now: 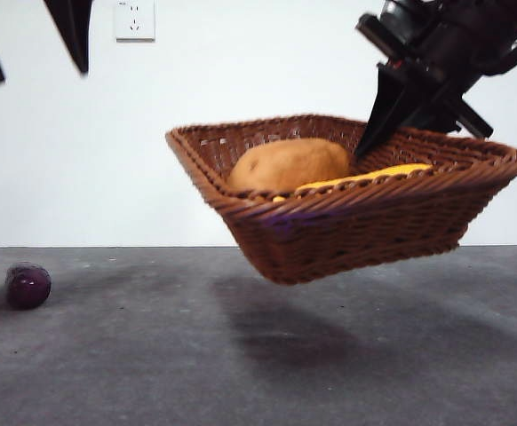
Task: Help me put the vegetables on the table into the basket
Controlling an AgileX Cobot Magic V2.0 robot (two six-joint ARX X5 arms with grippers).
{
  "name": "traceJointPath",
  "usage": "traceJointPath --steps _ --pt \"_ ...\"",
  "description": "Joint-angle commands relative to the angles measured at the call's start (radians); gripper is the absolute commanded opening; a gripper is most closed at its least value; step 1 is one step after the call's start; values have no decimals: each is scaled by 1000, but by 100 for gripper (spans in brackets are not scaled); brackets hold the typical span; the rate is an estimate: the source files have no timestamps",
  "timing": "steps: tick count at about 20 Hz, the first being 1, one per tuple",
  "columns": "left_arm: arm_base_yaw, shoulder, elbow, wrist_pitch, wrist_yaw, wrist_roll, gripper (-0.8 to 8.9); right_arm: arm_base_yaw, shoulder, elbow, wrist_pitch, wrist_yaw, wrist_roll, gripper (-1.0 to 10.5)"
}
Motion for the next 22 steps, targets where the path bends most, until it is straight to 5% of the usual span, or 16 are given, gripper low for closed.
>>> traceJointPath --steps 1,7,19,22 --pt "33 98 -4 -24 1 -99 502 -6 -28 11 5 -9 -10 -12" --pt "81 329 -4 -31 0 -258 502 -35 -48 11 -68 -10 -85 -12" --pt "108 539 -4 83 7 -306 497 -41 -48 11 -74 -19 -109 -12" --pt "108 541 -4 107 7 -304 227 -41 -48 11 -74 -19 -110 -12"
